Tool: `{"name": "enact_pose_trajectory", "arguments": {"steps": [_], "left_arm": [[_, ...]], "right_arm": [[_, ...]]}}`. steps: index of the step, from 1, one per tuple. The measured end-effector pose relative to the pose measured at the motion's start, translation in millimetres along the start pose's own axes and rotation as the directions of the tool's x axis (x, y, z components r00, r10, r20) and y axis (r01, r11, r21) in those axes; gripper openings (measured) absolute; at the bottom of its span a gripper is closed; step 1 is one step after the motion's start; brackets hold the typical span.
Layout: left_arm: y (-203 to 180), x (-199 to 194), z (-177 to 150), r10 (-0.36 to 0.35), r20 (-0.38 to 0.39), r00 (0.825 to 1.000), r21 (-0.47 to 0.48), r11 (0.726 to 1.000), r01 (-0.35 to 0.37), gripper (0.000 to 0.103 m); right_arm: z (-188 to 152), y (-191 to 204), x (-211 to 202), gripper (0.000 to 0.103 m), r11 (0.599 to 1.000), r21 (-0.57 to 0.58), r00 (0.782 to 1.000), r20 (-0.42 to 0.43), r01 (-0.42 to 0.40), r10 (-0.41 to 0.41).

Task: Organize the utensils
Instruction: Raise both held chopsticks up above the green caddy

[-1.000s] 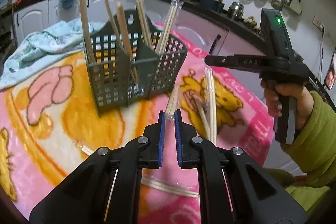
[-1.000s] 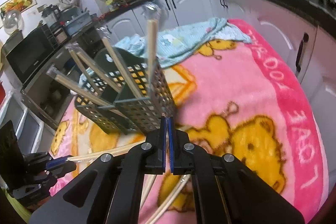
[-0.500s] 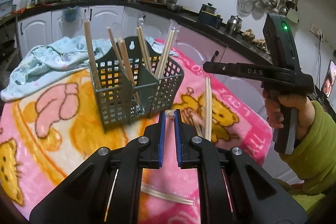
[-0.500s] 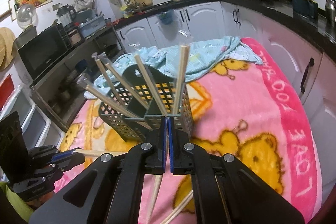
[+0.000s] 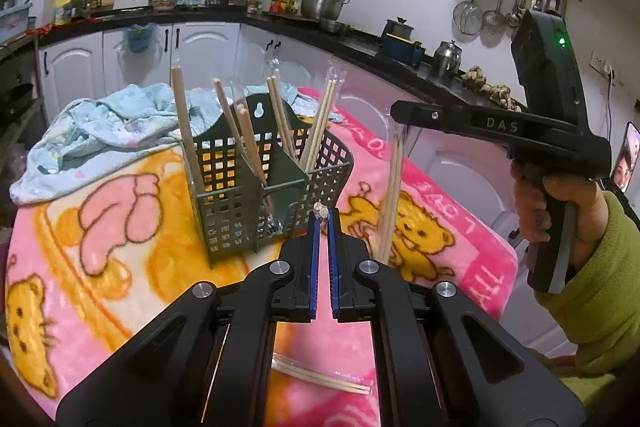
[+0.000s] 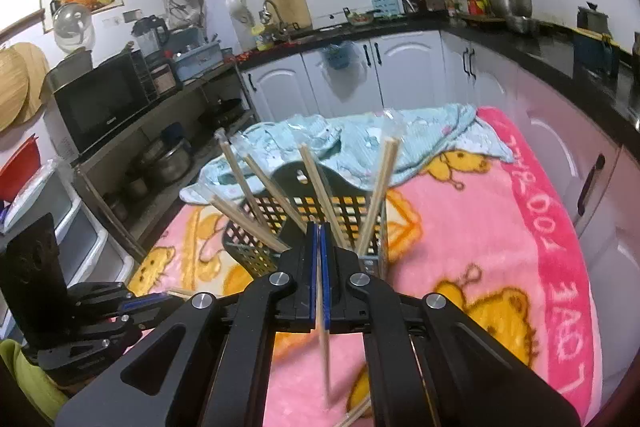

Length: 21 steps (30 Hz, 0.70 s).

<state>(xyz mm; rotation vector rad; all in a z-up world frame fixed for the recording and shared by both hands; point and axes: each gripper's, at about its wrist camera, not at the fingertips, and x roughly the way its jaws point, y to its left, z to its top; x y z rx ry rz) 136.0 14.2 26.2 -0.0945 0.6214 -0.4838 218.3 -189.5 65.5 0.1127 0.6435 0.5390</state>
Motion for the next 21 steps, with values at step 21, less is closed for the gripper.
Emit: {"name": "enact_pose_trajectory", "arguments": {"steps": [21], "left_arm": [[-23, -56, 66, -0.067, 0.194, 0.979, 0.056, 0.997, 0.057, 0.001]], "right_arm": [[73, 35, -65, 0.002, 0.994, -0.103, 0.975, 0.220, -0.018, 0.041]]}}
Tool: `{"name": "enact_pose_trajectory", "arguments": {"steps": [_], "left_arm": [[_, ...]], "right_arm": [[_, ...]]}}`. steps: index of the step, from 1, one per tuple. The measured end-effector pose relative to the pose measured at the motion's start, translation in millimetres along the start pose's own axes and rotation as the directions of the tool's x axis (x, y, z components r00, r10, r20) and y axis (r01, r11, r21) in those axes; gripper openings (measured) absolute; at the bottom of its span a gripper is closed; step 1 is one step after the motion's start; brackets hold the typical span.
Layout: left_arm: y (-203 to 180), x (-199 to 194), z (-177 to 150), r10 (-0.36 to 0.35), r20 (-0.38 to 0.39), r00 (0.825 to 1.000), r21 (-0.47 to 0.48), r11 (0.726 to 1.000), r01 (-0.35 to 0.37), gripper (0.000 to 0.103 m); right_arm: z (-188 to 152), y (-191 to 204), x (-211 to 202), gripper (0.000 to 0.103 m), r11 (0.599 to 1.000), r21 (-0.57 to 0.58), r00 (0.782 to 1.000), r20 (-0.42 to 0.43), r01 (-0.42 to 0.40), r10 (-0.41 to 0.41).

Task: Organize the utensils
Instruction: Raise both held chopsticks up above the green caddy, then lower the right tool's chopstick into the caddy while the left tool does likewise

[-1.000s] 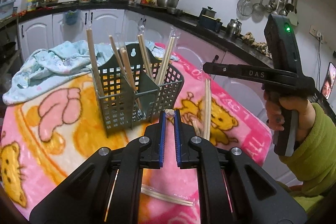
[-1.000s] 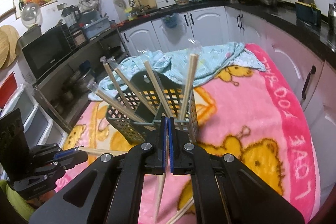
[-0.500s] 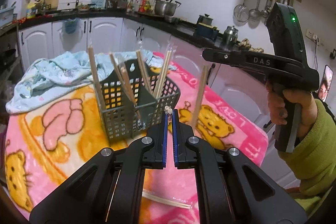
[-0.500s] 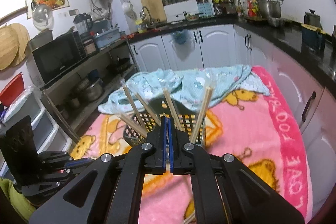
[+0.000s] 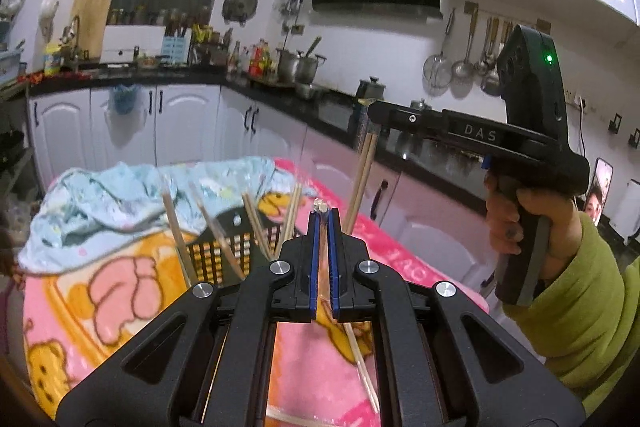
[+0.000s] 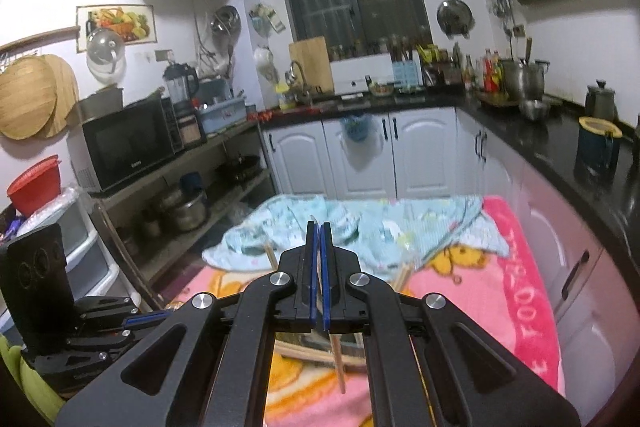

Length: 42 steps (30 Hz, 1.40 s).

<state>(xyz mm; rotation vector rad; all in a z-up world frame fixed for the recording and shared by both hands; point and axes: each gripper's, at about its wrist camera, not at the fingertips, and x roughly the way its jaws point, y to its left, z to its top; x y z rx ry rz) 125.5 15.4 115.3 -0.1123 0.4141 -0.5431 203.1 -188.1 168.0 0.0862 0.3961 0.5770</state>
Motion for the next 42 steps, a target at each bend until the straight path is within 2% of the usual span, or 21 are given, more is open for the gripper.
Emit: {"name": "enact_pose_trajectory", "arguments": {"steps": [9, 15, 22, 27, 32, 35, 42], "left_arm": [[12, -14, 38, 0.067, 0.070, 0.995, 0.017, 0.998, -0.068, 0.001], [25, -9, 59, 0.116, 0.100, 0.988, 0.015, 0.993, -0.118, 0.000], [20, 4, 86, 0.107, 0.134, 0.985, 0.035, 0.993, -0.113, 0.000], [22, 20, 104, 0.122, 0.179, 0.976, 0.038, 0.991, -0.131, 0.000], [30, 44, 109, 0.146, 0.198, 0.969, -0.007, 0.989, -0.147, 0.000], [31, 57, 101, 0.177, 0.198, 0.964, -0.003, 0.984, -0.180, 0.000], [42, 82, 79, 0.213, 0.155, 0.965, -0.018, 0.977, -0.213, 0.000]], "right_arm": [[29, 0, 2, 0.002, 1.000, -0.009, 0.998, 0.057, 0.012, -0.012], [40, -4, 10, 0.002, 1.000, 0.006, 0.997, 0.078, 0.017, -0.017], [42, -11, 23, 0.002, 0.999, 0.017, 0.997, 0.069, 0.032, -0.033], [42, -20, 30, 0.002, 0.999, 0.035, 0.997, 0.074, 0.034, -0.037], [40, -25, 35, 0.002, 0.998, 0.041, 0.996, 0.073, 0.041, -0.044], [34, -30, 40, 0.002, 0.997, 0.054, 0.997, 0.064, 0.046, -0.050], [20, -39, 55, 0.002, 0.996, 0.081, 0.998, 0.027, 0.048, -0.051]]}}
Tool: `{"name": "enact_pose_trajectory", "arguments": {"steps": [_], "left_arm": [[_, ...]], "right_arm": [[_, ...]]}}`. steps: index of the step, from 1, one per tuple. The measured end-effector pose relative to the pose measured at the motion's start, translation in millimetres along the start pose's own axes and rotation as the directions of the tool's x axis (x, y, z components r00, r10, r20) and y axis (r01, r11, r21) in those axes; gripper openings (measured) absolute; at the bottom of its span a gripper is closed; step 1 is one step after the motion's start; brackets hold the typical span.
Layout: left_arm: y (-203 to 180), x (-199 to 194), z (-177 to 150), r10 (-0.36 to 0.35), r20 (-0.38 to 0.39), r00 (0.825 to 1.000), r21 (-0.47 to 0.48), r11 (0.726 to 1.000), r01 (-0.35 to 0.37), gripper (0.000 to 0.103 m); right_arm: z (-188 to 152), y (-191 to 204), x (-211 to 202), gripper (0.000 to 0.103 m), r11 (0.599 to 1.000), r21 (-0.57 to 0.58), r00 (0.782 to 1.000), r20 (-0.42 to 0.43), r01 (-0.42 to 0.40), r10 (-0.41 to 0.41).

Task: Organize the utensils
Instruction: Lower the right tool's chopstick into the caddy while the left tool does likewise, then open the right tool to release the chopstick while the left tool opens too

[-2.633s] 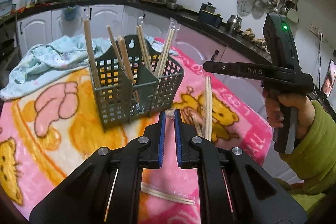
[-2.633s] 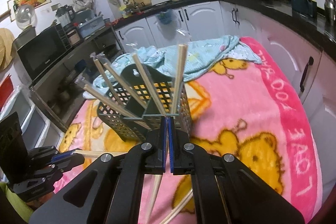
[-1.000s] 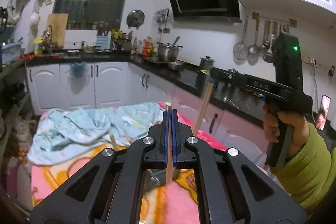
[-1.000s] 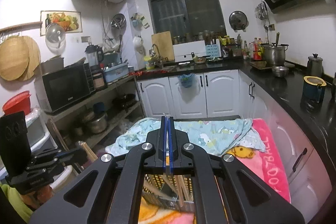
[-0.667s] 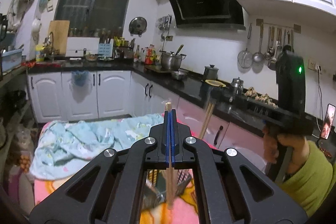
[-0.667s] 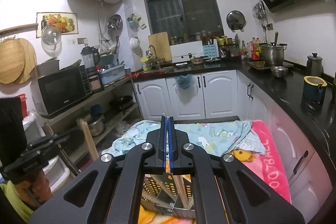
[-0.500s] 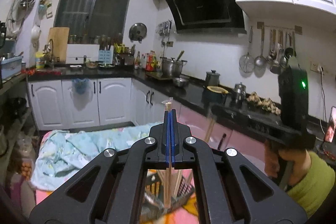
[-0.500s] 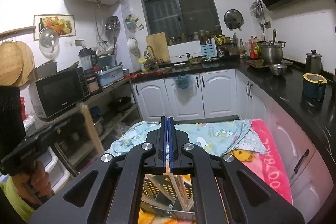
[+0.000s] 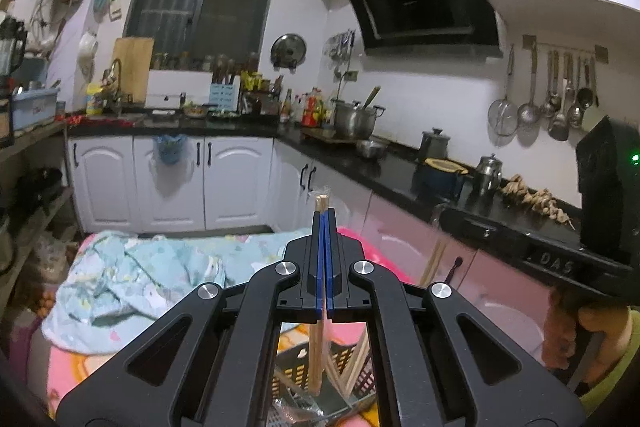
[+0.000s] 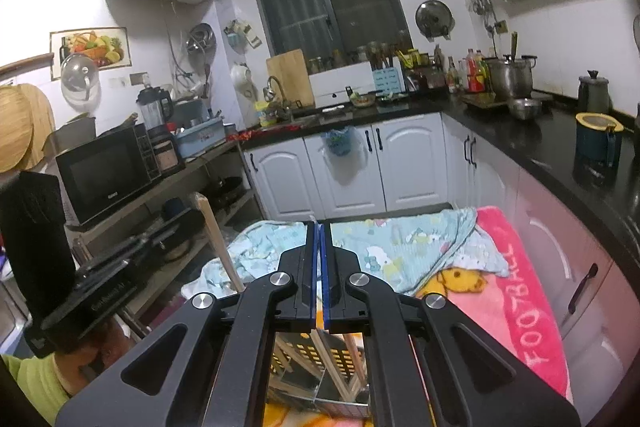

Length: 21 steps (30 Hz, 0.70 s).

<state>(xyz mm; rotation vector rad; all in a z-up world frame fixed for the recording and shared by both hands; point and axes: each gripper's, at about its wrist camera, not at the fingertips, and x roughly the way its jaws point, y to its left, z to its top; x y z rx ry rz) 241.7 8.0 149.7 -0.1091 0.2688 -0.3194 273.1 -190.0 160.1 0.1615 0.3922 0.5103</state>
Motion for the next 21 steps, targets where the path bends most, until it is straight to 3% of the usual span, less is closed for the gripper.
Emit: {"name": "enact_pose_trajectory", "arguments": {"steps": [8, 9, 11, 13, 15, 19, 21], "left_arm": [[14, 14, -23, 0.003, -0.076, 0.997, -0.049, 0.999, -0.007, 0.000], [14, 14, -25, 0.008, -0.083, 0.997, -0.051, 0.999, -0.012, 0.000], [17, 13, -27, 0.012, -0.089, 0.996, -0.062, 0.998, -0.017, 0.001], [19, 10, -29, 0.027, -0.092, 0.995, -0.070, 0.997, -0.033, 0.009], [22, 7, -29, 0.032, -0.093, 0.995, -0.078, 0.996, -0.040, 0.029], [27, -6, -28, 0.055, -0.085, 0.995, -0.098, 0.993, -0.063, 0.044], [28, -14, -27, 0.063, -0.074, 0.995, -0.111, 0.991, -0.071, 0.063]], "right_arm": [[-19, -5, 14, 0.004, 0.999, 0.014, 0.998, -0.060, 0.037, -0.036], [-21, -7, 15, 0.006, 0.999, 0.022, 0.997, -0.065, 0.045, -0.044], [-23, -10, 14, 0.025, 0.998, 0.026, 0.996, -0.069, 0.065, -0.063], [-27, -13, 12, 0.026, 0.996, 0.025, 0.994, -0.069, 0.087, -0.086], [-29, -16, 10, 0.028, 0.994, 0.027, 0.992, -0.070, 0.104, -0.101], [-35, -21, 1, 0.038, 0.991, 0.029, 0.989, -0.065, 0.134, -0.132], [-39, -22, -4, 0.043, 0.988, 0.024, 0.987, -0.061, 0.152, -0.150]]}}
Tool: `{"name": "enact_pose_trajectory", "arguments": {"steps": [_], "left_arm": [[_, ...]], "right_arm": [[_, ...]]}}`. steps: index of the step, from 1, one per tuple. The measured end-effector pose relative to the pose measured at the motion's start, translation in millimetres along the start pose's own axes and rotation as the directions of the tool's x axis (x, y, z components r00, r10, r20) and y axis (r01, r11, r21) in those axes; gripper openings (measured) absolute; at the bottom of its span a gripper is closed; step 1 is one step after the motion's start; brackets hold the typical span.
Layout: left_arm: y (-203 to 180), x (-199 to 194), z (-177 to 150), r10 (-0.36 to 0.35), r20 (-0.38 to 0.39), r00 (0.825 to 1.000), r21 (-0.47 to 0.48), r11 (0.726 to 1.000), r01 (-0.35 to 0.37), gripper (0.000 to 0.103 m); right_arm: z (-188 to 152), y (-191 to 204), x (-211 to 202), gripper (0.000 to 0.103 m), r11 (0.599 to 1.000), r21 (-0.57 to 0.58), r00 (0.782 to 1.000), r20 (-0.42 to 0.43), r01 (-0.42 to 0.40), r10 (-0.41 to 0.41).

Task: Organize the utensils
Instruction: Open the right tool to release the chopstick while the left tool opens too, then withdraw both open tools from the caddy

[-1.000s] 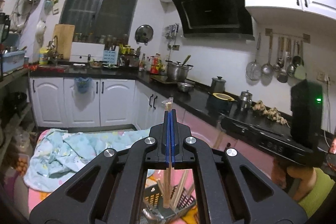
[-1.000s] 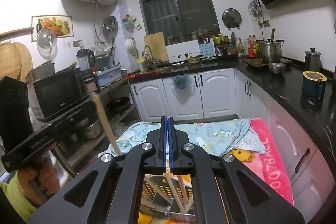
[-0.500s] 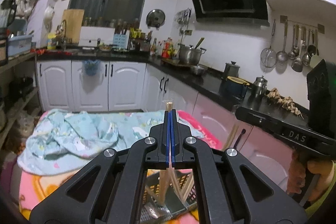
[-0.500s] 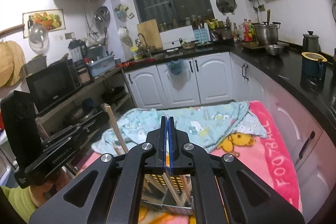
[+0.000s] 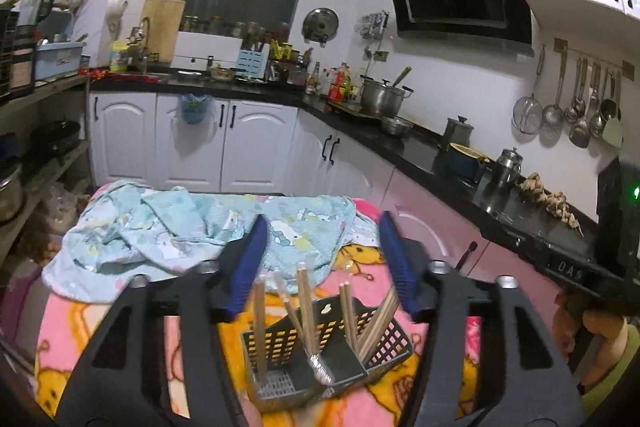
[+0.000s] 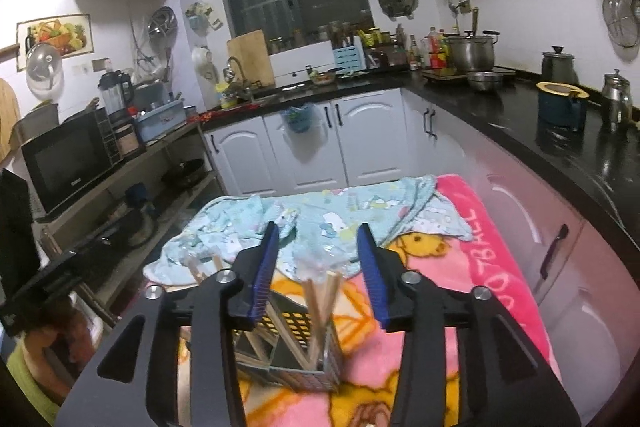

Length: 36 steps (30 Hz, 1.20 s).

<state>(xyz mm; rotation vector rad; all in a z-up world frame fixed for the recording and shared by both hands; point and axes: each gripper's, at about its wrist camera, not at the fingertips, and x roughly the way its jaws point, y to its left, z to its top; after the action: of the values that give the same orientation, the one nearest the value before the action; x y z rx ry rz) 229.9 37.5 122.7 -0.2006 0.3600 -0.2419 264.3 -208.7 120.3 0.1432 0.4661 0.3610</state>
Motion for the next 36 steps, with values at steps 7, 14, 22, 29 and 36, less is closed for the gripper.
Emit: {"name": "enact_pose_trajectory", "arguments": {"steps": [7, 14, 22, 29, 36], "left_arm": [[3, -26, -2, 0.000, 0.040, 0.999, -0.030, 1.000, 0.002, 0.092], [4, -39, -15, 0.014, 0.030, 0.999, -0.044, 0.999, -0.012, 0.092], [5, -49, -37, 0.025, 0.005, 1.000, -0.052, 0.998, -0.025, 0.092], [10, -51, -52, 0.037, -0.030, 0.999, -0.049, 0.998, -0.039, 0.092], [10, -53, -68, 0.045, -0.066, 0.997, -0.052, 0.997, -0.049, 0.092]], "right_arm": [[-12, -7, -15, 0.054, 0.999, -0.010, 0.999, 0.007, 0.033, -0.033], [-24, -10, -31, 0.061, 0.998, -0.030, 0.998, 0.020, 0.062, -0.062], [-37, -9, -44, 0.067, 0.996, -0.041, 0.997, 0.012, 0.074, -0.073], [-47, -6, -49, 0.069, 0.996, -0.047, 0.998, -0.005, 0.069, -0.070], [-59, 0, -51, 0.072, 0.996, -0.062, 0.997, -0.025, 0.070, -0.071]]}}
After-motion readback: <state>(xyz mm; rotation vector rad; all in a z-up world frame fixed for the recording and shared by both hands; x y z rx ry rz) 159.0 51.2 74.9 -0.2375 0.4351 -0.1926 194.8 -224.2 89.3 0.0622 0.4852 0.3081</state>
